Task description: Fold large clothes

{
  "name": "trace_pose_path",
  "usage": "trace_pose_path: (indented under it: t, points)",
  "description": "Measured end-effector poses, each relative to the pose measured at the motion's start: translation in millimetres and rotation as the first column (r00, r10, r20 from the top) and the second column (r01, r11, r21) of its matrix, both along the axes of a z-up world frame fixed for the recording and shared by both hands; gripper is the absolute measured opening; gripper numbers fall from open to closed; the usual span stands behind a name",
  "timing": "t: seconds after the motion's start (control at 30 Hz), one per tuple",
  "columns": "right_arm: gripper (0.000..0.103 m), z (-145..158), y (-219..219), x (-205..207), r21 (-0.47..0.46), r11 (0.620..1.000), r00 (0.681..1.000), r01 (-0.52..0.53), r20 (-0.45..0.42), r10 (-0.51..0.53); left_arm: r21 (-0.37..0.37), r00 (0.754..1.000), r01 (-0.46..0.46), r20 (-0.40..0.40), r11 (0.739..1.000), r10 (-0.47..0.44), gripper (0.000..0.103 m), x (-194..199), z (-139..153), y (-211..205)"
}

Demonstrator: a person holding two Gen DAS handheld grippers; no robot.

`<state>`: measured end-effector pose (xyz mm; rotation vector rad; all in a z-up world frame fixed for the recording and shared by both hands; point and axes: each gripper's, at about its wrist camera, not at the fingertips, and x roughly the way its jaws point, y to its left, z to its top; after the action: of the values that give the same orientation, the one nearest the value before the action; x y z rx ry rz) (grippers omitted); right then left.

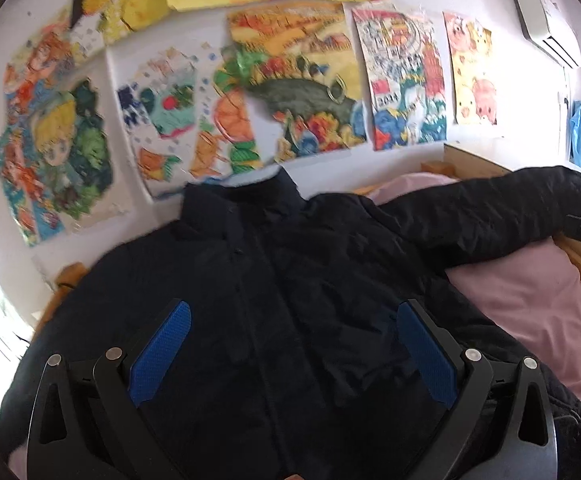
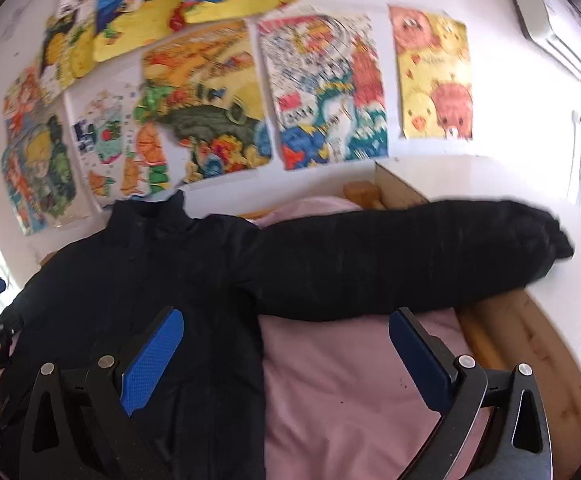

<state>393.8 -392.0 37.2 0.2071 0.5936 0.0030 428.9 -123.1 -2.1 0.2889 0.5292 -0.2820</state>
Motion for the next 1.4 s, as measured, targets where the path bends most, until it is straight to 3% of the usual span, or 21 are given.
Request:
trace_pose_path:
  t: [0.27,0.4,0.6,0.77,0.97,1.2,1.3,1.4]
  points:
    - [0.103,-56,-33,23,0.216,0.972,0.990,0.088,-0.125,-0.062,0.036,0.992,-0.005,-0.128,0.999,0.010,0.102,31,-55,-10]
    - [0.103,-72,-40,29,0.252,0.961,0.985,0.112,-0.158,-0.073,0.055,0.978,-0.011,-0.206,0.998,0.022,0.102,42,-86,-5]
    - [0.103,-90,-46,32,0.233,0.966,0.985,0.109,-0.158,-0.073,0.020,0.952,-0.028,-0.303,0.999,0.033,0.101,53,-115,5]
    - [0.103,-104,-60,38,0.313,0.939,0.981,0.139,-0.170,-0.089,-0.009,0.943,-0.038,-0.331,0.999,0.033,0.101,56,-118,9]
    - [0.103,-110,-87,38,0.460,0.866,0.980,0.197,-0.110,-0.164,-0.002,0.960,-0.003,-0.279,1.000,0.003,0.101,57,-111,3]
    - [0.102,-109,-118,38,0.592,0.750,0.943,0.295,-0.055,-0.328,-0.023,0.972,0.033,-0.231,0.999,-0.038,0.102,73,-100,-8]
    - [0.094,-111,-130,46,0.636,0.693,0.916,0.341,-0.058,-0.397,-0.040,0.976,0.042,-0.213,0.998,-0.050,0.102,81,-94,-13]
    - [0.075,-115,-137,54,0.651,0.646,0.883,0.398,-0.080,-0.462,-0.069,0.974,0.040,-0.218,0.997,-0.055,0.101,91,-89,-16]
